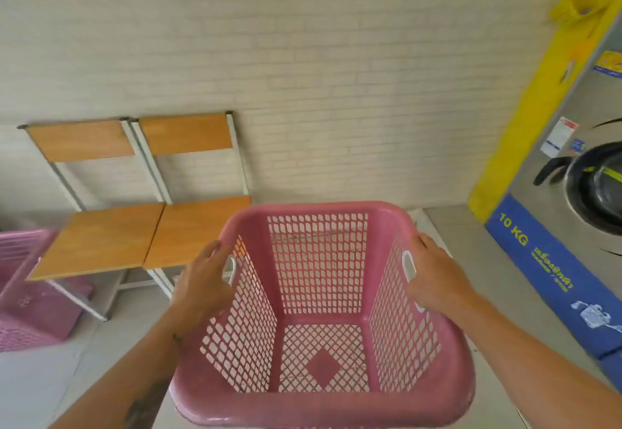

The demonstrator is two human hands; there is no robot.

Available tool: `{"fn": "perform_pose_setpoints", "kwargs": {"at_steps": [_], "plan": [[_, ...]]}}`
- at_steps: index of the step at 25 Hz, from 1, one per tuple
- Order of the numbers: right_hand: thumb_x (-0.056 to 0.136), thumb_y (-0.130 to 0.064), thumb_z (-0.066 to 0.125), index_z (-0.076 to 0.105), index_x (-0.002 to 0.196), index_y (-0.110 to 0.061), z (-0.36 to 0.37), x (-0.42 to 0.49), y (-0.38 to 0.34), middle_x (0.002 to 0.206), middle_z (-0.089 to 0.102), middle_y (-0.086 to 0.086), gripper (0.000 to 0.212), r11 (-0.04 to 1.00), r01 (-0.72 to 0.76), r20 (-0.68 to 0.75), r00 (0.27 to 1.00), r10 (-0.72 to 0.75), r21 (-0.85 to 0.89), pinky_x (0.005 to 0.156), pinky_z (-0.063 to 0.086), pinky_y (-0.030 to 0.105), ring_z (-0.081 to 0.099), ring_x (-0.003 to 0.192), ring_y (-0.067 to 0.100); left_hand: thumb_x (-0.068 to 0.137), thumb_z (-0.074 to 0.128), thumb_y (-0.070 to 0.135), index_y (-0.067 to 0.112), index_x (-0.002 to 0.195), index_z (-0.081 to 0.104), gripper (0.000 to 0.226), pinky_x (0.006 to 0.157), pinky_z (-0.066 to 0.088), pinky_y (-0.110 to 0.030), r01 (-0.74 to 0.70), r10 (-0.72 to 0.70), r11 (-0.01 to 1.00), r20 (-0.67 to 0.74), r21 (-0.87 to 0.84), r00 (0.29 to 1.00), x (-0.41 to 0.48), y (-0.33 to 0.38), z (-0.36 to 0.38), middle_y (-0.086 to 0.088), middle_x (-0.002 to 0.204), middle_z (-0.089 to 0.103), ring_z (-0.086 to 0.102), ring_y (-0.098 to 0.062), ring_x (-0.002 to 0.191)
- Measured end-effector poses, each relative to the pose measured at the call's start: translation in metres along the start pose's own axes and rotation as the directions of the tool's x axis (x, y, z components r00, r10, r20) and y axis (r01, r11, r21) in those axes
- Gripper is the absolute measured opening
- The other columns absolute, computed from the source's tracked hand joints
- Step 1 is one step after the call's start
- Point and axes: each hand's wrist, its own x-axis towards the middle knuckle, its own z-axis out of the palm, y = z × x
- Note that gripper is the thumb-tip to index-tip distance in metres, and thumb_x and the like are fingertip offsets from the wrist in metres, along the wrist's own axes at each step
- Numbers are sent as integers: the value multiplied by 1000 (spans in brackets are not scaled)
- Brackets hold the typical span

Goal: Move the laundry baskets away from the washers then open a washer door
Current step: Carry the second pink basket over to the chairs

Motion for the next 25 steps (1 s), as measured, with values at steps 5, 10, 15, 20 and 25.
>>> {"fn": "perform_pose_setpoints", "kwargs": {"at_steps": [5,10,15,20,25], "plan": [[66,-4,65,30,142,-16,38,1,-176,120,46,-3,84,973,230,30,973,-230,8,62,49,29,53,91,16,66,58,5,25,141,42,80,61,42,-20,200,-193,978,-107,57,975,-75,-163,-71,4,146,40,56,-21,114],[62,-6,61,37,133,-14,75,-9,-333,112,46,-2,76,930,367,70,928,-367,10,61,43,31,52,85,20,82,57,14,22,140,47,59,79,56,-35,241,-235,971,-219,2,947,-137,-293,-138,1,139,49,57,-22,113],[73,-12,60,42,125,-16,111,-13,-486,115,46,-3,55,842,536,32,842,-538,51,64,42,31,55,92,23,76,55,6,27,144,40,74,67,44,-24,390,-389,918,-346,-69,854,-189,-417,-198,5,135,51,59,-18,97],[81,-21,64,43,121,-18,141,24,-610,112,48,-1,46,758,650,-32,760,-650,43,63,43,34,57,93,27,68,52,-3,26,144,39,82,73,48,-29,501,-481,862,-439,-80,758,-190,-511,-239,6,143,45,59,-22,104],[82,-14,59,42,119,-18,179,94,-730,106,44,-1,41,661,738,-131,675,-726,138,61,49,39,57,89,28,74,47,5,29,140,40,71,79,54,-40,578,-507,816,-513,-27,693,-147,-611,-278,7,142,45,61,-25,105]]}}
